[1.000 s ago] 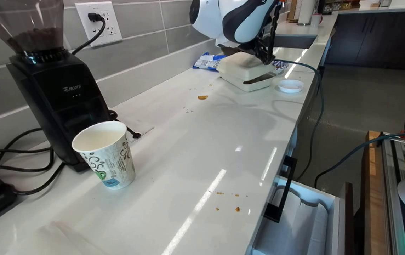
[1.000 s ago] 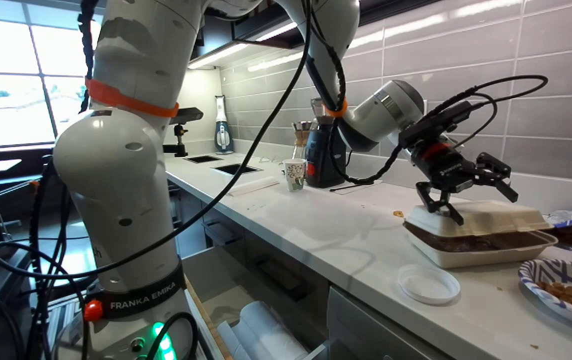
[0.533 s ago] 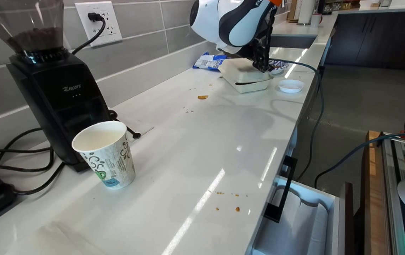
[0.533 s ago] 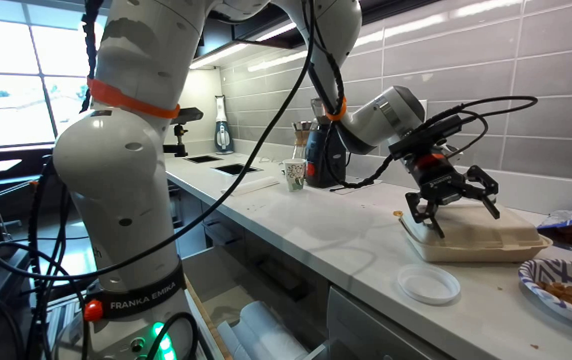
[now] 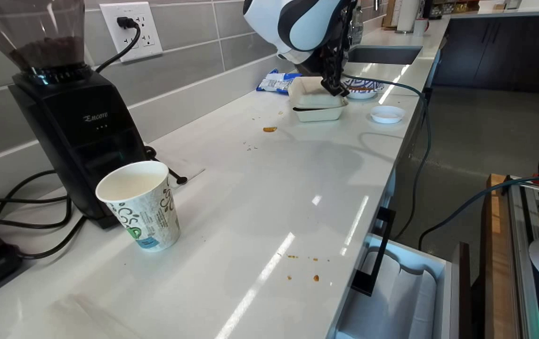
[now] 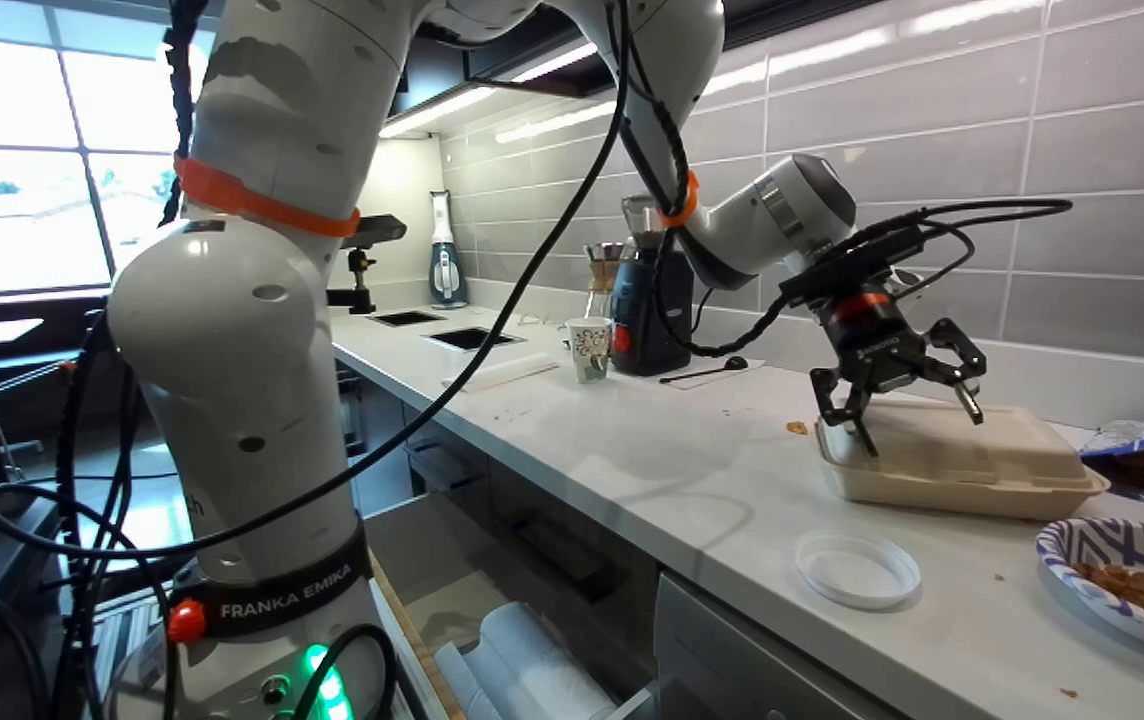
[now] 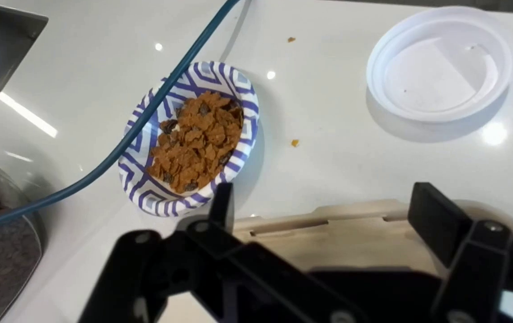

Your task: Close the bowl

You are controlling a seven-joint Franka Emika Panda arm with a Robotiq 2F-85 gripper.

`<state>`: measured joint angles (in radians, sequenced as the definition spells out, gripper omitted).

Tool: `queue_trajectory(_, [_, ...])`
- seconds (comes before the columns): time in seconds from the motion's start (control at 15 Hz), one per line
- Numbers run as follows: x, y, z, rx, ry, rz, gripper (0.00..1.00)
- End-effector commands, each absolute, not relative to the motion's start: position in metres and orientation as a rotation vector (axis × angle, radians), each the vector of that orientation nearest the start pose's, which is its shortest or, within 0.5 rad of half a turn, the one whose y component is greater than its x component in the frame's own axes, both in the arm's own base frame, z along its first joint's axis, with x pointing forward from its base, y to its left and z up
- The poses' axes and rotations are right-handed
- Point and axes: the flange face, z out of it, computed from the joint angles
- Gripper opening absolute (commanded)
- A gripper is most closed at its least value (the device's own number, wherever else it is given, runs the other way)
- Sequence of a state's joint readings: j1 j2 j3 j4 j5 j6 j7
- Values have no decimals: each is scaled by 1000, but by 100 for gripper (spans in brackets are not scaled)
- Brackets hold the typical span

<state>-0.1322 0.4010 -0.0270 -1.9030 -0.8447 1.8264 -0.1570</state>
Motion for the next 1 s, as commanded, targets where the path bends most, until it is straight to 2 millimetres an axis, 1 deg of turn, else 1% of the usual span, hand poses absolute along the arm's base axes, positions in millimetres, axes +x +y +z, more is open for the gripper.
queue_trajectory(0.0, [584, -143, 287, 2371, 494, -653, 100])
queue_trajectory(0.27, [588, -136, 303, 2402, 468, -655, 100])
queue_trajectory(0.47, [588, -132, 318, 2429, 434, -651, 100])
queue_trajectory(0.73, [584, -131, 340, 2412, 375, -716, 100])
queue_trajectory(0.93, [579, -129, 359, 2421, 337, -715, 100])
